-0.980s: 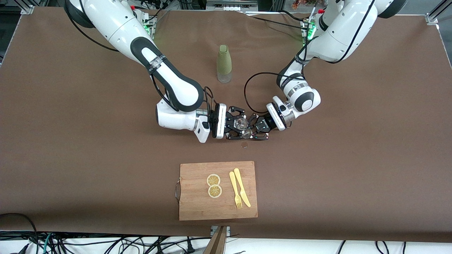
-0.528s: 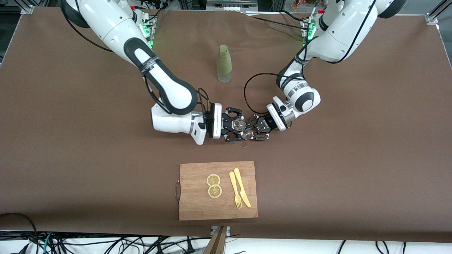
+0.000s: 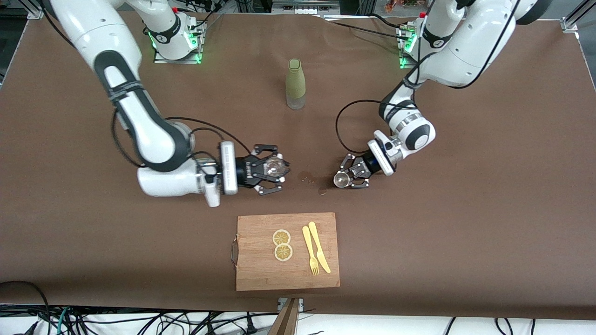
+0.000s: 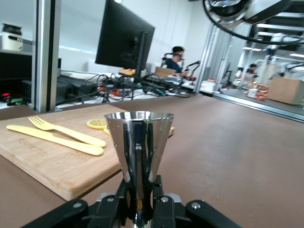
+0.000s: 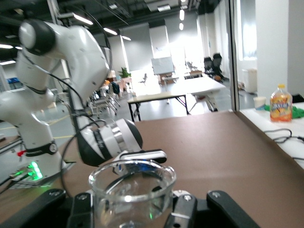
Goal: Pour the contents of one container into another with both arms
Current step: 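Bring the glass cup upright and draw both grippers apart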
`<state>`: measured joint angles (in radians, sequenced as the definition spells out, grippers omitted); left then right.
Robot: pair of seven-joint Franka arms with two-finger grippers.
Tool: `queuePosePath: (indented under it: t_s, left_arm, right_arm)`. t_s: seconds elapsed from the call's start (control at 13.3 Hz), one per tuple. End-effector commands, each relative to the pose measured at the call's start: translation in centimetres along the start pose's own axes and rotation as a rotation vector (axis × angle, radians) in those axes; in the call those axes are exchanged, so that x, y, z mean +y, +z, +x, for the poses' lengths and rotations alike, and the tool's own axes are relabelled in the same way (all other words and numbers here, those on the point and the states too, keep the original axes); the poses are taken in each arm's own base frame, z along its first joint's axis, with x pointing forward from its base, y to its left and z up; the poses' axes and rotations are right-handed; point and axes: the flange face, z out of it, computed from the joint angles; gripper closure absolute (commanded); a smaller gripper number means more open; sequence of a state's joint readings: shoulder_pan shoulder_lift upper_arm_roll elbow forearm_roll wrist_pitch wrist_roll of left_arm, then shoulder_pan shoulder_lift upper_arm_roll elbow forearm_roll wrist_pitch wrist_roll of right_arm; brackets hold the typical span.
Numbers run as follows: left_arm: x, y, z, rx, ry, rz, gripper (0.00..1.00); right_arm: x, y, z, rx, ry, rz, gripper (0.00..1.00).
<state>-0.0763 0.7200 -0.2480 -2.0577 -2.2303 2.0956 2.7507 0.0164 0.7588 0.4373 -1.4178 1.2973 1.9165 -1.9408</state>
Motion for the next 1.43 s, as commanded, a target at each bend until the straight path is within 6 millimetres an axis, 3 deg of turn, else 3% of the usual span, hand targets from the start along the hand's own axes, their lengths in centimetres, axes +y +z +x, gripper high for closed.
queuePosePath:
  t_s: [0.0,0.23,0.45,0.6,0.75,0.9,1.13,1.36]
  left_arm:
    - [-0.5,-2.9,0.5,0.08,0.132,-0.081,1.0]
    - [-3.8,-7.4,1.1,0.108,0.157,-0.212,1.0]
    - [-8.5,-15.3,1.8,0.052,0.19,-0.34,1.0]
    - [-11.0,-20.1,2.3,0.022,0.18,-0.411,1.0]
    - [-13.0,-24.2,2.3,-0.026,0.201,-0.455,1.0]
    - [-14.3,-27.0,0.3,-0.048,0.182,-0.476,1.0]
    - [-17.0,-29.0,-1.1,-0.059,0.193,-0.517,1.0]
    - [-17.1,-30.2,-2.0,-0.078,0.176,-0.511,1.0]
  right_arm:
    - [-0.7,-4.9,0.1,0.055,-0.058,0.074,0.95]
    - [-1.7,-12.1,-2.9,0.022,-0.07,0.171,0.95]
    - [-3.3,-19.3,-7.5,-0.027,-0.077,0.218,0.95]
    - [-4.7,-22.5,-11.3,-0.034,-0.09,0.227,0.95]
    - [-5.8,-24.3,-15.3,-0.009,-0.107,0.248,0.95]
    - [-6.8,-25.9,-19.8,0.009,-0.113,0.246,0.95]
    - [-7.7,-26.5,-25.0,0.03,-0.12,0.242,0.94]
    - [-7.6,-26.9,-27.5,-0.004,-0.1,0.201,0.94]
